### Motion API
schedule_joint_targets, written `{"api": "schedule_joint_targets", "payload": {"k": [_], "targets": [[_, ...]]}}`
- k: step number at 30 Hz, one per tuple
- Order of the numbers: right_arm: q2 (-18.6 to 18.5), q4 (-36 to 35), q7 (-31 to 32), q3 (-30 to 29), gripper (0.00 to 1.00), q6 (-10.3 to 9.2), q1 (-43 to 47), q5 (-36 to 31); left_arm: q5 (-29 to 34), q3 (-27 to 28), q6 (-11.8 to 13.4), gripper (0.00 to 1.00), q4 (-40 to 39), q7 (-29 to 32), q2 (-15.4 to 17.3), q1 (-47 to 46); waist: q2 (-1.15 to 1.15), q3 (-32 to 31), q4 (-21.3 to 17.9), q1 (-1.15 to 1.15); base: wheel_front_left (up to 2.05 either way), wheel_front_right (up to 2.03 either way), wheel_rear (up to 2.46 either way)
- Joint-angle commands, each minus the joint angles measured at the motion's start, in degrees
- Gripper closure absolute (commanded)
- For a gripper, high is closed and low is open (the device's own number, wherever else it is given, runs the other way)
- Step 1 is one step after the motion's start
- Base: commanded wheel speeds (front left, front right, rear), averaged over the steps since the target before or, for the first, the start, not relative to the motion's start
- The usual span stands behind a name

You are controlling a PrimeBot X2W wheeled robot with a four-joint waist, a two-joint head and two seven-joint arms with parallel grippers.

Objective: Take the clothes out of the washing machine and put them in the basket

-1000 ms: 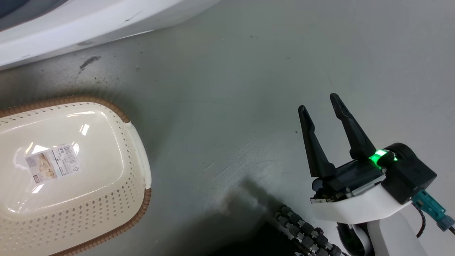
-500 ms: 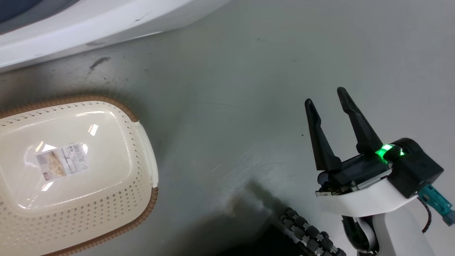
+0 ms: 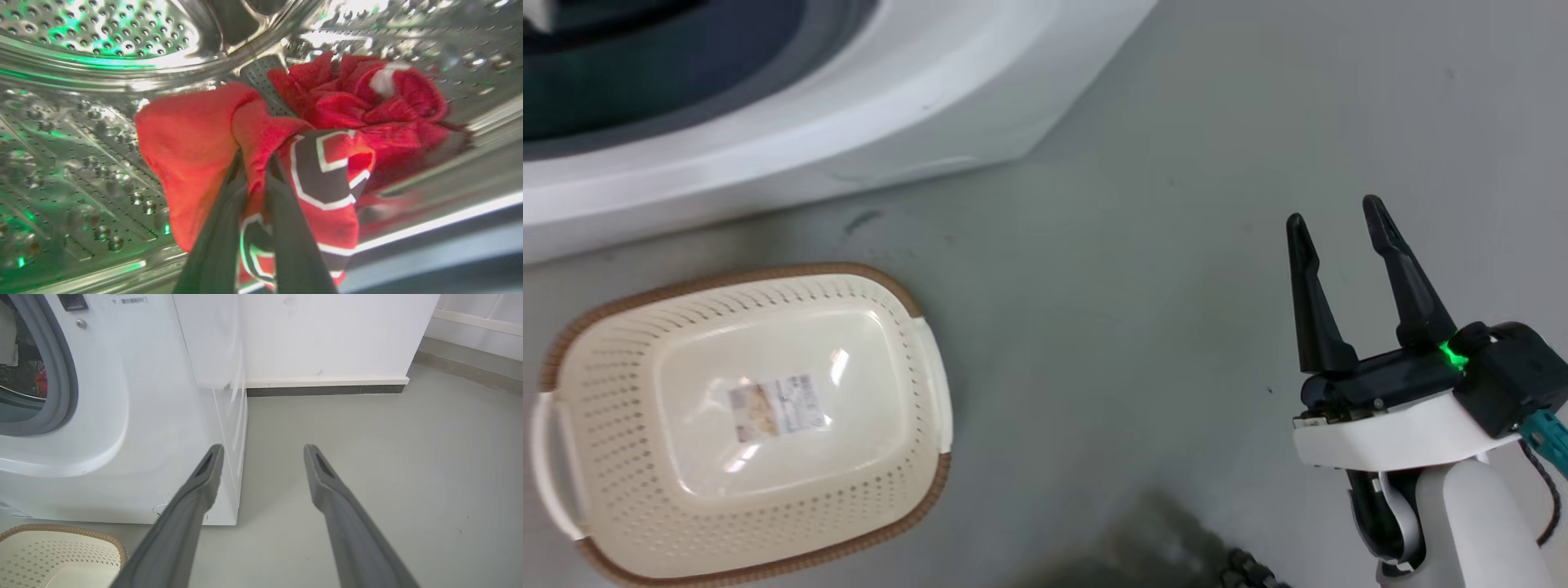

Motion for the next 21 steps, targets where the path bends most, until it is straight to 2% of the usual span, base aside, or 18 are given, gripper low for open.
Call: {"api": "schedule_joint_targets", "payload": {"k": [1,14,17,21], "targets": [[0.0,0.4,-0.1,-0.8,0.00,-0.06,0.8,-1.2,-1.0,0.6,0.5,1.00,0.4,-4.5,-1.4,3.2,0.00,-6.1,3.7,0.00,0.00,0.00,0.00],[0.0,1.9,-0.1,-4.3,0.00,-0.06,4.6,-6.0,-3.7,0.9,2.6,1.00,2.6,-29.1,-9.7,19.6,0.00,-18.7,10.4,0.00,0.00,0.00,0.00],[0.0,2.3,-0.1,-5.4,0.00,-0.06,5.4,-6.5,-3.2,0.5,3.6,1.00,2.3,-32.5,-11.5,22.9,0.00,-21.2,12.2,0.00,0.00,0.00,0.00],[0.0,2.7,-0.1,-6.1,0.00,-0.06,6.0,-7.3,-2.9,0.9,4.8,1.00,0.1,-33.9,-13.7,26.6,0.00,-24.0,14.6,0.00,0.00,0.00,0.00]]}}
